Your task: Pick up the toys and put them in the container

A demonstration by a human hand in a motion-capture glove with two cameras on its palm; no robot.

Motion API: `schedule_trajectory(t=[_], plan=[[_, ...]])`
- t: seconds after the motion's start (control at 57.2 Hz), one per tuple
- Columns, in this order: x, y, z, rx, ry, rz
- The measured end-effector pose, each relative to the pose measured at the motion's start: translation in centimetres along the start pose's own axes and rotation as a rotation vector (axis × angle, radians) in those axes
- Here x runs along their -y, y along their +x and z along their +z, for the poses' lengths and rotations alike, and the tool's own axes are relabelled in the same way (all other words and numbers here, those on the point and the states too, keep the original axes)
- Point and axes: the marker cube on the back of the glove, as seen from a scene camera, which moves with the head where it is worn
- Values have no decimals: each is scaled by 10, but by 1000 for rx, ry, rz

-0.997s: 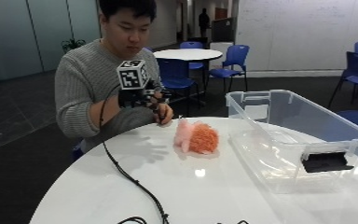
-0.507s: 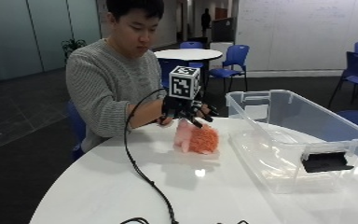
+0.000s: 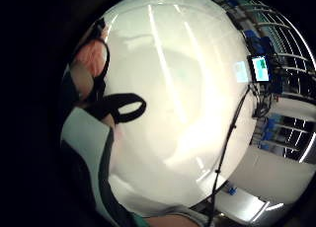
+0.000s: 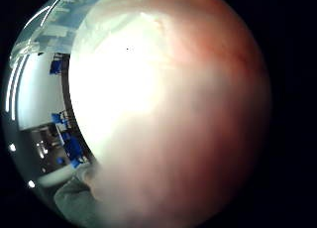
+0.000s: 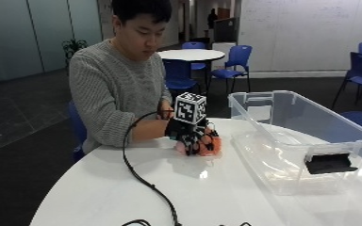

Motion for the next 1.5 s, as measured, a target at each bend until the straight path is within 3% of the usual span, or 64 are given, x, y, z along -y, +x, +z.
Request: schedule_trajectory(t=[0.28,0.56,0.769,0.944,1.102,1.207,1.259,1.312,1.399,1.504], plan=[[5,10,-13,117,58,-10],[14,45,-177,191,276,-59],[33,36,-210,173,299,-91],[87,-3,-226,220,300,-140],[183,-43,-241,297,305,-62],[246,-40,-224,16,260,-44],[267,-58,-219,77,224,-10],[284,-70,-212,109,193,5],[298,-48,-196,-97,167,-10],[302,-59,-188,52,139,-3]])
